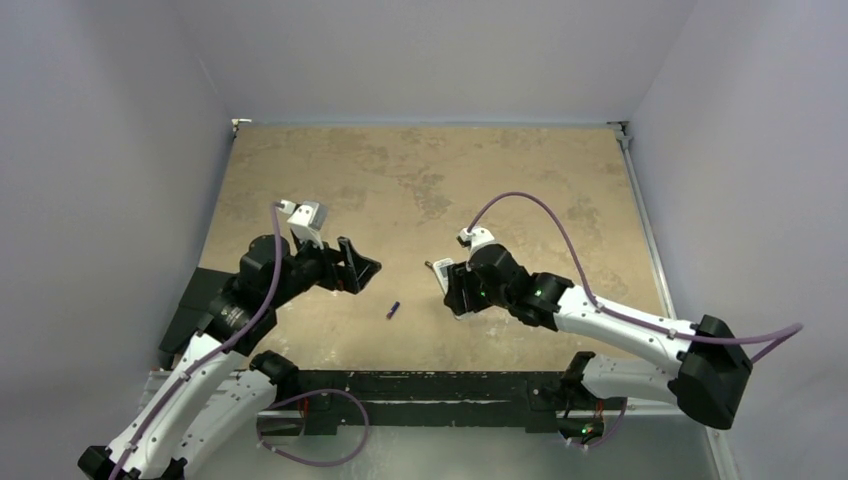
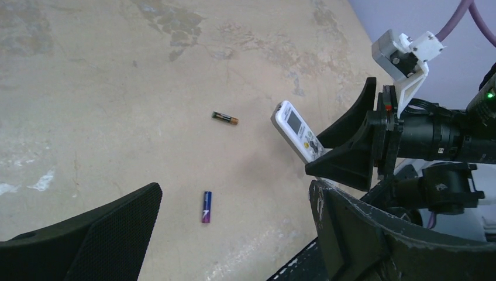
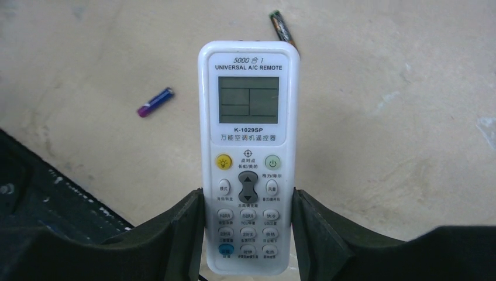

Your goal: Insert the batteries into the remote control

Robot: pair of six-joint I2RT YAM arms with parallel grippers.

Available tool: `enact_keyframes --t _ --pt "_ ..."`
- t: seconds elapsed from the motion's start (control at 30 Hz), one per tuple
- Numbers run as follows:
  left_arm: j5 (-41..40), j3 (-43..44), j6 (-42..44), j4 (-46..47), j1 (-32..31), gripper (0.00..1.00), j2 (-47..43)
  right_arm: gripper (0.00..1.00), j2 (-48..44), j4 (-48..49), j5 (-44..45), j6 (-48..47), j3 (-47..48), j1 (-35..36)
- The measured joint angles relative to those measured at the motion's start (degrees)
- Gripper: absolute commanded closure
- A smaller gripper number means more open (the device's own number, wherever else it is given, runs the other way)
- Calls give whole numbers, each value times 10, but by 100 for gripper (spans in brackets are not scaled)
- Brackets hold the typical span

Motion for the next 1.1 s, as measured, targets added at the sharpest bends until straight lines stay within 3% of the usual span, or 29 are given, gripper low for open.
enact_keyframes --t 0.3,0.63,1.1 --pt "68 29 -55 -20 0 1 43 100 -35 45 -55 -90 1 66" --pt "122 26 -80 -66 0 5 47 100 -22 51 -17 -209 49 192" --pt "198 -29 -103 -88 0 19 45 100 -5 76 38 -319 53 248"
